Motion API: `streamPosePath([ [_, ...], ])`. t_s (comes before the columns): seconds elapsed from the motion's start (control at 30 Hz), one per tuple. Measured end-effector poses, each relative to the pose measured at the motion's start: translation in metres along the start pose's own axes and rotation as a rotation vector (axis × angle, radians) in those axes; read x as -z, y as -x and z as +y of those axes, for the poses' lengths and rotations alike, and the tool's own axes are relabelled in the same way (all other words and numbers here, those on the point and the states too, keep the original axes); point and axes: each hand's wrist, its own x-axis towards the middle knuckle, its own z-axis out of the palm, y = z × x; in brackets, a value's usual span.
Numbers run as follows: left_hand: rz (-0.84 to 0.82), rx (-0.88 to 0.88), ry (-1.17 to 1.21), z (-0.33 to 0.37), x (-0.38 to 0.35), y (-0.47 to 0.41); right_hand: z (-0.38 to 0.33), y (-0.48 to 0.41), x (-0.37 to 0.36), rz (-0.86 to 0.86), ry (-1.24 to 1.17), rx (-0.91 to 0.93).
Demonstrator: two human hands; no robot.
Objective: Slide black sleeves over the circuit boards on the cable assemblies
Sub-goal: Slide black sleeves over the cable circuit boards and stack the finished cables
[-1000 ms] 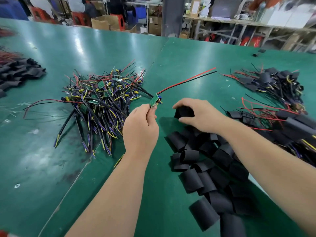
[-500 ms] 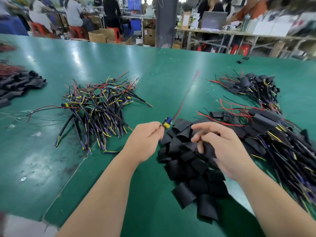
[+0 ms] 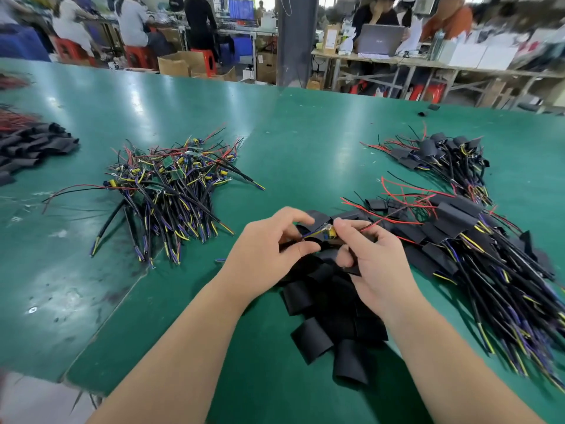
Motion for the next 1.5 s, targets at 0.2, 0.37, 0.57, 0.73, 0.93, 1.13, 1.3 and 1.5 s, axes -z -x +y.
streamPosePath([
  [0.2, 0.158, -0.146, -0.220, 0.006, -0.003, 0.002, 0.003, 0.001, -0.006, -0.030, -0.114, -0.097],
  [0.37, 0.124, 0.033, 0.099, 0.006, -0.006, -0.001, 0.004, 0.003, -0.009, -0.036, -0.056, -0.027],
  [0.57, -0.215, 0.440, 0.453, 0.001, 0.003, -0.007, 0.002, 0.007, -0.006, -0.136, 0.145, 0.125],
  [0.73, -0.207, 0.312, 0.276, -0.001, -0.001, -0.005, 0.002, 0.008, -0.009, -0.108, 0.425, 0.290],
  [0.93, -0.001, 0.298, 0.242, -0.005, 0.004, -0.009, -0.001, 0.002, 0.006, -0.146, 0.936, 0.394],
  [1.13, -0.003, 0.315, 0.305, -0.005, 0.006, -0.008, 0.011, 0.002, 0.009, -0.189, 0.898, 0.337],
  [1.3, -0.043, 0.307, 0.324, -0.004, 0.011, -0.007, -0.003, -0.004, 0.019, -0.040, 0.781, 0.350],
  [1.5, -0.174, 0.287, 0.367, -0.002, 0.016, -0.004, -0.033, -0.015, 0.038, 0.058, -0.264, 0.177],
])
